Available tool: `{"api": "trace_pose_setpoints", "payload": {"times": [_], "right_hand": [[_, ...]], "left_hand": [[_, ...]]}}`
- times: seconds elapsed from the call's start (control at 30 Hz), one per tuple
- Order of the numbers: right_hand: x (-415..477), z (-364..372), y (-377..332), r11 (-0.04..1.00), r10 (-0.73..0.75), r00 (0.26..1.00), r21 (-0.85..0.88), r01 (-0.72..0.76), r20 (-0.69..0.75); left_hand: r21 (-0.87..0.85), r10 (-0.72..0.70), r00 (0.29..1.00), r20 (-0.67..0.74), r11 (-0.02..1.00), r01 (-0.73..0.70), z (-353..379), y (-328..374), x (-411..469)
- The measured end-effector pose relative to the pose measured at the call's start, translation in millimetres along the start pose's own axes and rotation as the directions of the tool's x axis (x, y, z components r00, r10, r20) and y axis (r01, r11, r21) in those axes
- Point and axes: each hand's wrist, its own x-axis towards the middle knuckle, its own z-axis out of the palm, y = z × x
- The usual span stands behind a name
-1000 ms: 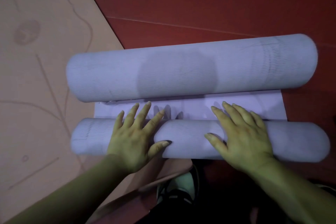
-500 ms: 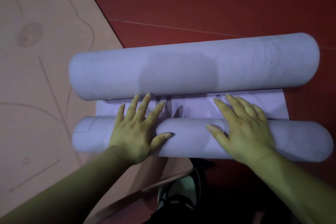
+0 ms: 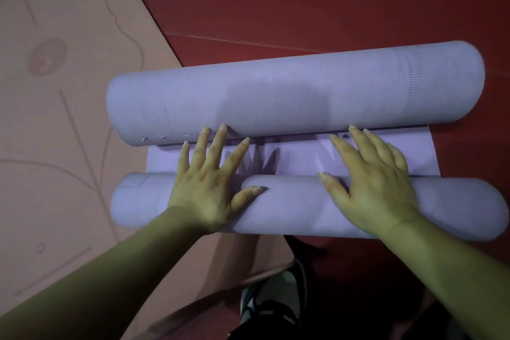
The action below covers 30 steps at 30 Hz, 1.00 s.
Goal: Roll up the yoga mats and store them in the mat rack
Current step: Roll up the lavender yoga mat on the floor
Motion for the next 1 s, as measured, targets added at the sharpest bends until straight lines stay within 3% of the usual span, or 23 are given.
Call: {"api": "trace_pose_setpoints", "payload": {"times": [1.0], "right_hand": [[24, -3, -19, 0.996, 0.047, 0.999, 0.076, -0.045, -0.026]], "left_hand": [[0.016, -0.054, 0.997, -0.045, 0.998, 0.055, -11, -19, 60]]}}
